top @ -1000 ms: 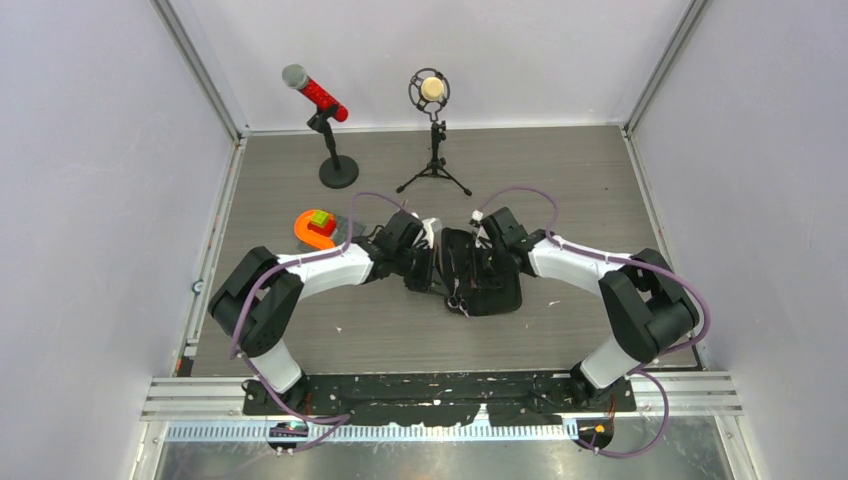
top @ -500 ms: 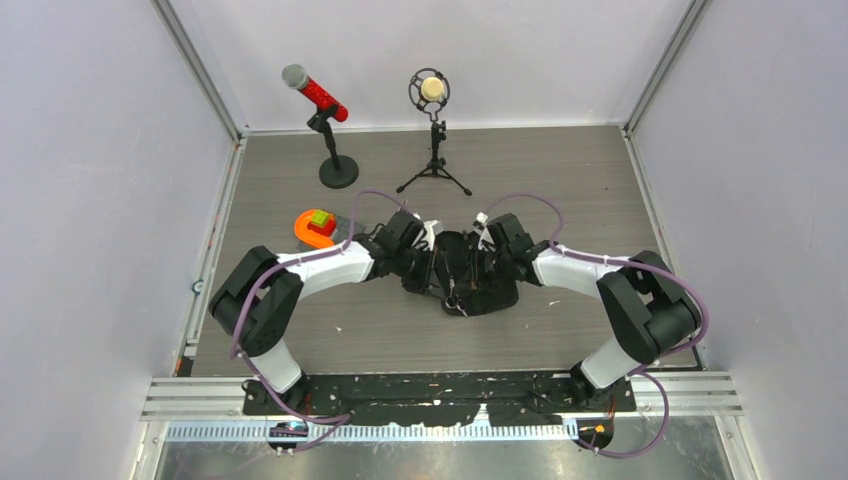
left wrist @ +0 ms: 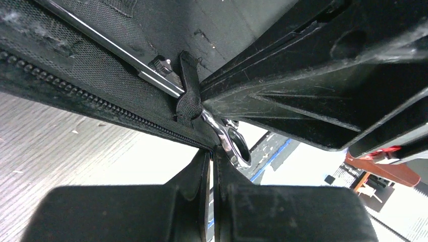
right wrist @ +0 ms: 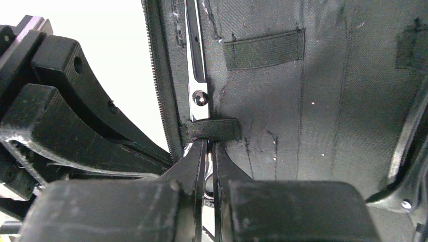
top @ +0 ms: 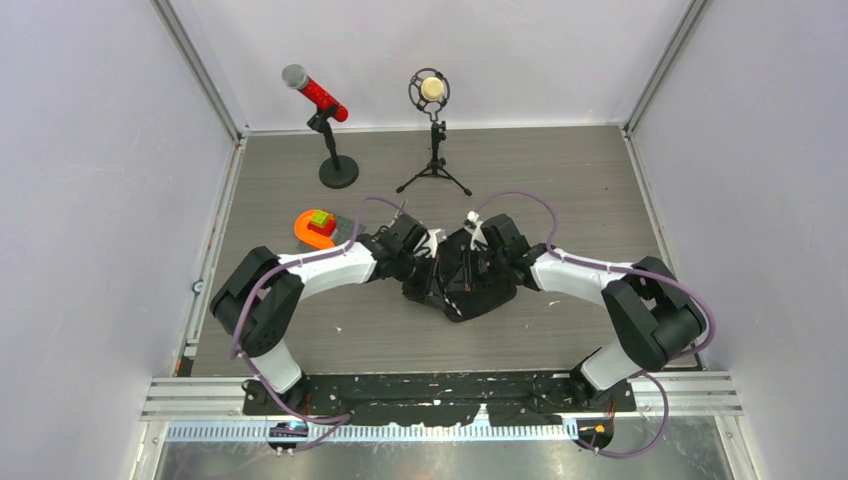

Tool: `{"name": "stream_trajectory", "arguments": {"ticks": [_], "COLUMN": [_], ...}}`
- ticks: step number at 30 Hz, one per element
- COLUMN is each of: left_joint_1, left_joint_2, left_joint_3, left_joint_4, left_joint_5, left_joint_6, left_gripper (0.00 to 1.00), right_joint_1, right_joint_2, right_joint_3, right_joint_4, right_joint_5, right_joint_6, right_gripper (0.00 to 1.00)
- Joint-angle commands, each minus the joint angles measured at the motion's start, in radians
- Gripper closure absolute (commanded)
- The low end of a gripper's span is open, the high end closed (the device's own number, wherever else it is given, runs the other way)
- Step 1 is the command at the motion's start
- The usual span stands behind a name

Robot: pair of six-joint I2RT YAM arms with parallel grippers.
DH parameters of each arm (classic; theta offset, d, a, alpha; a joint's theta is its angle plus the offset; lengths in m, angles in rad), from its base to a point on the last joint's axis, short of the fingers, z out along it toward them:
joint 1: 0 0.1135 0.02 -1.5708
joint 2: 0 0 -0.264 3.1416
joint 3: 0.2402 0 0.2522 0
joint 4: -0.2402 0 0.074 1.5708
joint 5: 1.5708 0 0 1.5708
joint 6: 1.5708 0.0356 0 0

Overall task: Sort the hair-cutting tools
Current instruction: Place the scissors in the hairdressing tool bag.

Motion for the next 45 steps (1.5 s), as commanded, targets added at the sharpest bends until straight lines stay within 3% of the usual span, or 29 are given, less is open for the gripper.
{"name": "stream_trajectory", "arguments": {"ticks": [1,5,11,13,20,24,30,38,40,45], "left_joint_1": [-0.053,-0.052,-0.053,-0.053,-0.051,-0.045,-0.015,0.015,0.015,0.009], "left_joint_2": [-0.014,-0.006,-0.002,-0.017,-0.006,-0.002,-0.028,-0.107,-0.111,-0.1], "left_joint_3": [0.07,0.099,0.089,0.076,0.038,0.056,0.081,0.047,0.037,-0.076], "left_joint_4": [-0.072,-0.158,-0.121,-0.11,-0.101,-0.107,-0.105,-0.015,-0.002,0.202], "left_joint_5": [0.179,0.161,0.171,0.171,0.209,0.234,0.202,0.123,0.066,0.018], "left_joint_6": [0.036,0.103,0.053,0.033,-0.017,-0.011,-0.003,-0.092,-0.129,-0.317], "left_gripper": [1.0,1.0,1.0,1.0,0.99,0.99,0.98,0.96,0.96,0.94], "right_joint_1": [0.003,0.004,0.009,0.009,0.009,0.009,0.009,0.006,0.002,0.0], "right_joint_2": [-0.082,-0.068,-0.113,-0.128,-0.232,-0.281,-0.377,-0.669,-0.723,-0.788], "right_joint_3": [0.088,0.104,0.061,0.068,0.111,0.119,0.043,-0.145,-0.199,-0.314], "right_joint_4": [0.068,0.009,0.008,-0.009,-0.114,-0.182,-0.182,-0.189,-0.189,-0.115], "right_joint_5": [0.132,0.155,0.203,0.21,0.296,0.356,0.415,0.594,0.628,0.618], "right_joint_6": [-0.04,-0.042,-0.045,-0.045,0.007,-0.002,0.04,0.079,0.082,0.124], "right_gripper": [0.95,0.95,0.93,0.86,0.45,0.33,0.29,0.23,0.21,0.21]}}
